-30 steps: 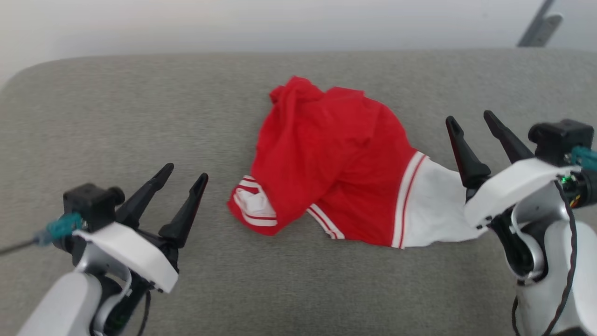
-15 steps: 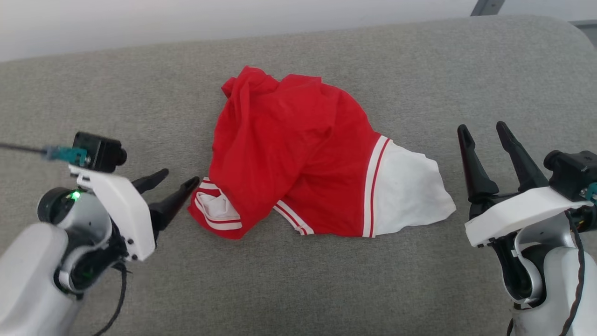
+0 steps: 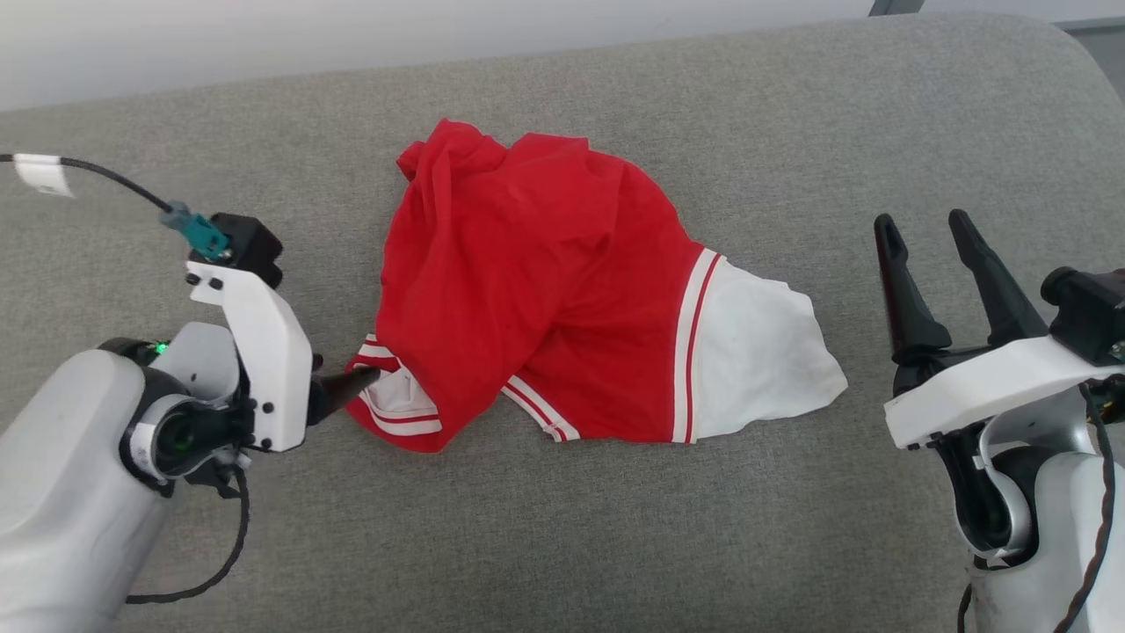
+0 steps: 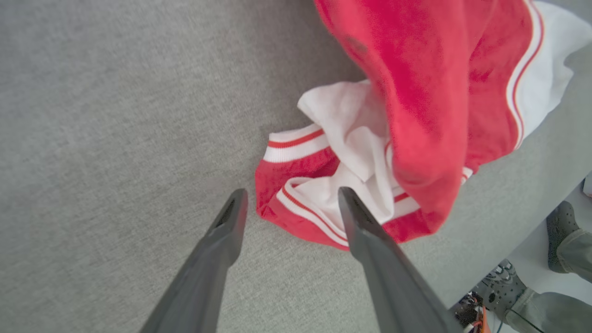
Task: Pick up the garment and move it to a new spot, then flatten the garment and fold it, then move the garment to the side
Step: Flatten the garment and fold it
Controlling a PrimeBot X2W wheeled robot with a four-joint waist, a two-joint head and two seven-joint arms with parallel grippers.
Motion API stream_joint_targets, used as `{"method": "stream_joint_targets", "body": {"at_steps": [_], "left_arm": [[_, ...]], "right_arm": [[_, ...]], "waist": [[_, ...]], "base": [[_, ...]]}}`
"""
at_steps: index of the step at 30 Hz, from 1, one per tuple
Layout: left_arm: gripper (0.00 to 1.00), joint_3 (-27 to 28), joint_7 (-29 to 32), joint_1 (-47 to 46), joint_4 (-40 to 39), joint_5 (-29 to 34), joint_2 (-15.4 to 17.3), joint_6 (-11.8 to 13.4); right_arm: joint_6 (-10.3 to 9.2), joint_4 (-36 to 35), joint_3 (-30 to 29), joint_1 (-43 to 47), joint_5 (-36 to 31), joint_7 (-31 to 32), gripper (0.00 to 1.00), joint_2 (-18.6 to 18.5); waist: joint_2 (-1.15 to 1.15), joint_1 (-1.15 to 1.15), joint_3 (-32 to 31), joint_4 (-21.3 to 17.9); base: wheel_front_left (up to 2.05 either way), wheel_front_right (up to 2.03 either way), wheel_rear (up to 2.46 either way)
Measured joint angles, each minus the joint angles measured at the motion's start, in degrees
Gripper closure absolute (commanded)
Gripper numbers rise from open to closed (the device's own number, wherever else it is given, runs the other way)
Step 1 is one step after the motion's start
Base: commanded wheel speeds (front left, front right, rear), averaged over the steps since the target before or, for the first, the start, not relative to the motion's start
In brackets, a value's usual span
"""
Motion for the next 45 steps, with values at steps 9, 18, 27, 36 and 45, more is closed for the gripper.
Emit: {"method": "stream_joint_targets", "body": {"at_steps": [9,18,27,36,45], "left_arm": [[0.00,-0.98,4.38,-1.10,3.08,-2.23,-2.67,2.23],[1.00,-0.59,2.26,-3.62,8.82,-1.41,-2.65,1.46],[1.00,4.92,-4.60,-0.59,4.64,-2.12,3.89,1.58],[1.00,10.14,-10.50,5.61,0.67,-1.80,11.74,3.75],[1.00,13.24,-14.86,8.76,-2.31,-1.78,14.33,5.03]], "right_arm": [[0.00,-0.98,-0.53,-0.43,1.04,0.68,0.00,0.16],[0.00,-1.34,0.20,-1.32,1.10,-0.14,0.00,0.37],[0.00,-0.99,-2.10,0.15,1.56,-1.86,0.00,0.57],[0.00,-1.23,-3.37,0.85,1.57,-2.35,0.00,0.58],[0.00,-0.44,-3.52,1.18,1.56,-2.68,0.00,0.59]], "waist": [[0.00,0.00,1.68,-0.95],[0.00,0.00,4.03,-1.78],[0.00,0.00,3.22,0.49],[0.00,0.00,2.75,2.21],[0.00,0.00,1.81,3.13]], "base": [[0.00,0.00,0.00],[0.00,0.00,0.00],[0.00,0.00,0.00],[0.00,0.00,0.00],[0.00,0.00,0.00]]}}
